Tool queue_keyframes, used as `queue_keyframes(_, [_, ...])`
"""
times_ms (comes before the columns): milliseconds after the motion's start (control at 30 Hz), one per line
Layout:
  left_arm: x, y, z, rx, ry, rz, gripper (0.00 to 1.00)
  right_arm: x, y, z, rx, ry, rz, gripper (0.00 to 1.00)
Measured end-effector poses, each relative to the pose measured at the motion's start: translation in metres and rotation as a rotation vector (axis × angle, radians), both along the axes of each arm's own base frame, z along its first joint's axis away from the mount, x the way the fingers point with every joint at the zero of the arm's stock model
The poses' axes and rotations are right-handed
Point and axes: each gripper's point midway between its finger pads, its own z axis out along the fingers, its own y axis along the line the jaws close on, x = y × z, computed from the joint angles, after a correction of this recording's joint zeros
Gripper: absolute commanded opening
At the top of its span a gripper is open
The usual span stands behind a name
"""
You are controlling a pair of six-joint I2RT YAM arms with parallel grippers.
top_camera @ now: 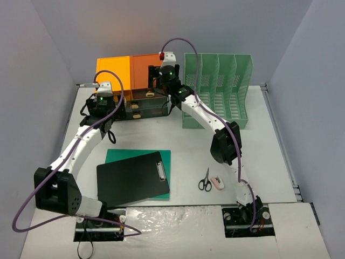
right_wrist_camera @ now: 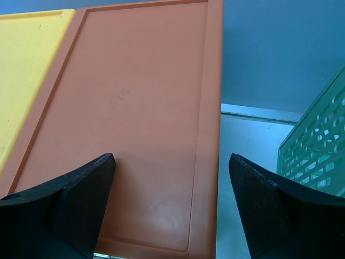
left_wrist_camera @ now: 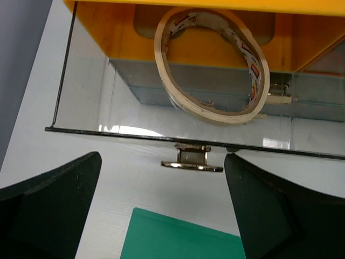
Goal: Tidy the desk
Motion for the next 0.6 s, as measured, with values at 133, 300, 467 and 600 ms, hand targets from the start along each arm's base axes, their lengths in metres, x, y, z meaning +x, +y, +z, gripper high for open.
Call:
queue_keyframes(133, [0.022,-0.002,0.009,0.009,-0.039,-0.003,0.97,0.001,-0.002,0.0,0.004,0.005,0.002,0.83])
queue_keyframes(300, [0.044,-0.004,0.02,0.025,-0.082,-0.004,0.97,0.001,-0.002,-0.001,0.008,0.01,0.001,0.83])
queue_keyframes(467, [0.064,-0.006,0.022,0.039,-0.105,-0.007,0.97,0.0,-0.002,-0.001,0.009,0.014,0.001,0.83])
queue_keyframes(600, [0.076,-0.007,0.015,0.044,-0.109,-0.008,0.97,0.0,-0.002,-0.001,0.011,0.016,0.001,0.83])
